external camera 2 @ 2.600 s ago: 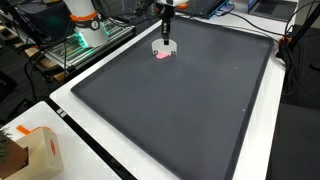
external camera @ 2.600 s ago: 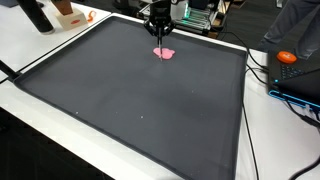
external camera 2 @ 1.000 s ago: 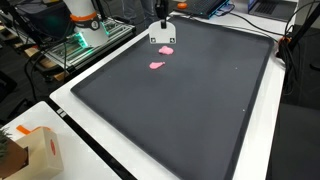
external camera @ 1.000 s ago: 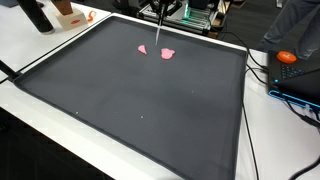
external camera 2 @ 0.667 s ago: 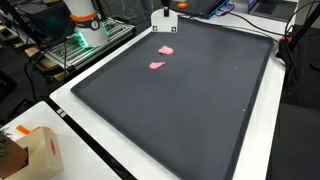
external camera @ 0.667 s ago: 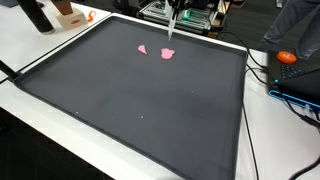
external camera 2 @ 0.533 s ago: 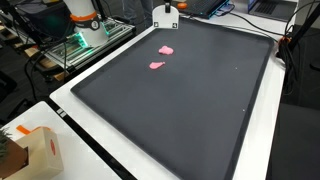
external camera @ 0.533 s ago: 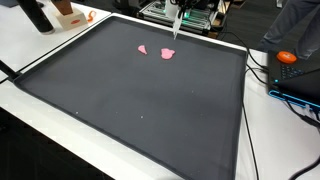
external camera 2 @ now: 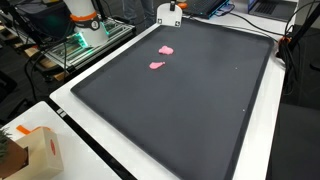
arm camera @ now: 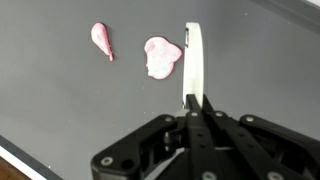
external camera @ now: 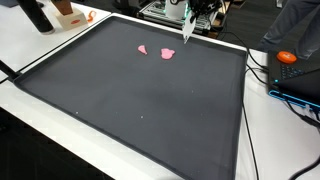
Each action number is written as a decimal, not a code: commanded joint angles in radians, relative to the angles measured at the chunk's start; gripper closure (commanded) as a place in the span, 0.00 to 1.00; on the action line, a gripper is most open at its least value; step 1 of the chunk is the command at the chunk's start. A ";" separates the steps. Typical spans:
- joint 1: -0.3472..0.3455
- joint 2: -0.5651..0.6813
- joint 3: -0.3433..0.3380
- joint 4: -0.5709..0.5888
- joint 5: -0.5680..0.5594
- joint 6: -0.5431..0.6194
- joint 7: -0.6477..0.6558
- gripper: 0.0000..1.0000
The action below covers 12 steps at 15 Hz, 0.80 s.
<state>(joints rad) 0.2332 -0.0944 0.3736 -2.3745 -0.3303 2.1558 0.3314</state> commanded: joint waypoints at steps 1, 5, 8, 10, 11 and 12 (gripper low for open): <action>0.033 0.114 0.002 0.085 -0.060 -0.074 0.080 0.99; 0.076 0.207 -0.013 0.149 -0.086 -0.115 0.119 0.99; 0.100 0.265 -0.031 0.193 -0.088 -0.132 0.125 0.99; 0.113 0.294 -0.045 0.218 -0.086 -0.143 0.124 0.99; 0.119 0.306 -0.052 0.229 -0.086 -0.148 0.123 0.99; 0.122 0.317 -0.060 0.241 -0.078 -0.153 0.119 0.99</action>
<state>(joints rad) 0.3237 0.1765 0.3446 -2.1816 -0.3892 2.0430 0.4303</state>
